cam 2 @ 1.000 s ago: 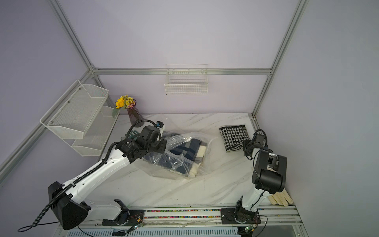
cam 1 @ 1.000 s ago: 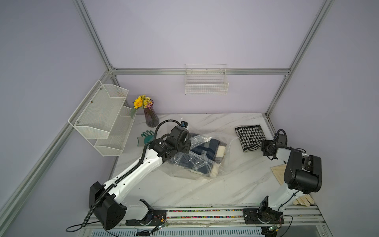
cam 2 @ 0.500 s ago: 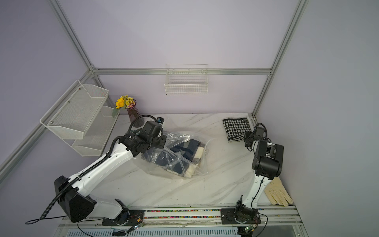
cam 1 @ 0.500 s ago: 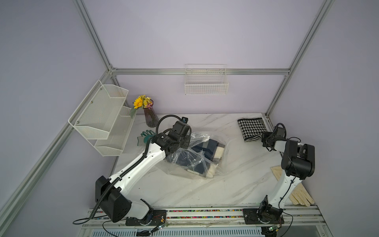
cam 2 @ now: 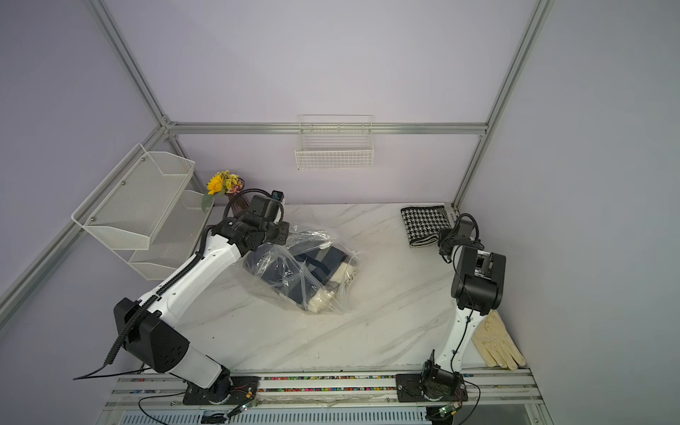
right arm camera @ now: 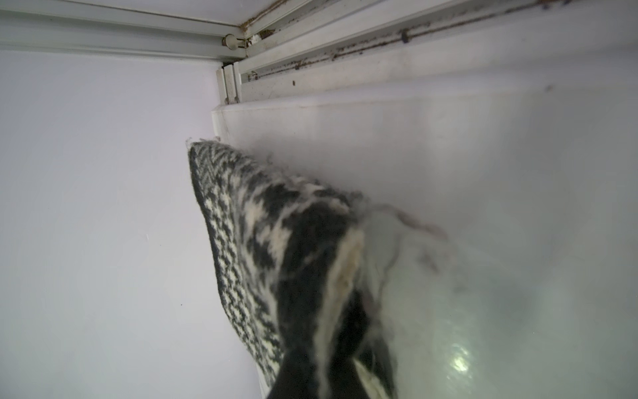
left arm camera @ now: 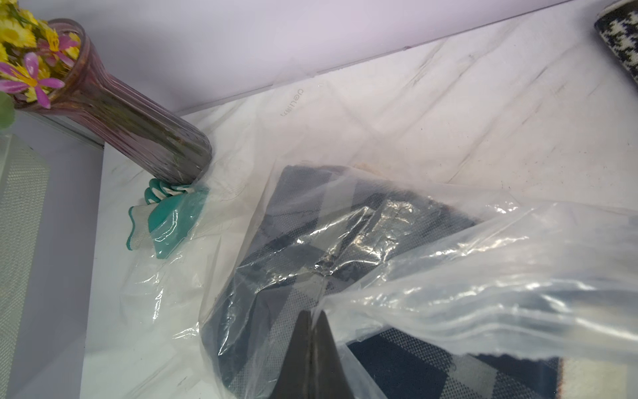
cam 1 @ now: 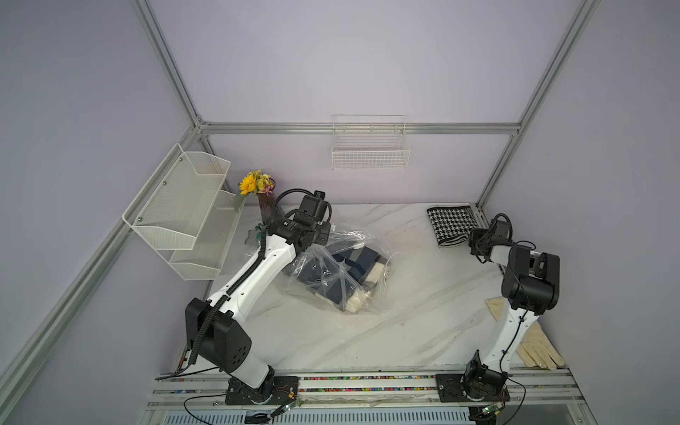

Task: Take the scarf out of the vacuum bag
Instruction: Move the scarf to the corner of the board.

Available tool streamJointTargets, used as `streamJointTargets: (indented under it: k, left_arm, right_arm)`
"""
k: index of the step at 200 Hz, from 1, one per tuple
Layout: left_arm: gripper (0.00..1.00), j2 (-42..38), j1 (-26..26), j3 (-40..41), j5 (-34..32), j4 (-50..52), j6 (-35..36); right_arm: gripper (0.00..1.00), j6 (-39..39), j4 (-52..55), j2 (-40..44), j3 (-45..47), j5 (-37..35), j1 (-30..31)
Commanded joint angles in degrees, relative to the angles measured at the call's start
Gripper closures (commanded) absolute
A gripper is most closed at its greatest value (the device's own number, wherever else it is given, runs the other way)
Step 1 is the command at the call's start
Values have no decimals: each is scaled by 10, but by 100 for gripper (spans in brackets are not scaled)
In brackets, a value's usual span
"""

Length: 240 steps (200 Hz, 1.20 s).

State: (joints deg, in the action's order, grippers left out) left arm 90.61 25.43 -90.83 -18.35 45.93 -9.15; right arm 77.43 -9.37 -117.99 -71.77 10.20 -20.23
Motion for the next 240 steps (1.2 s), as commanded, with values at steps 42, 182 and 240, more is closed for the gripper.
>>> streamJointTargets:
  k: [42, 182, 240]
  left_arm:
    - [100, -18, -13, -10, 75, -58, -10]
    - [100, -83, 21, 65, 203, -95, -25]
    - [100, -92, 51, 86, 223, -93, -48]
  right_arm:
    - [58, -27, 40, 11, -14, 5, 3]
    - [3, -264, 265, 296, 49, -106, 78]
    - [3, -346, 308, 400, 32, -44, 278]
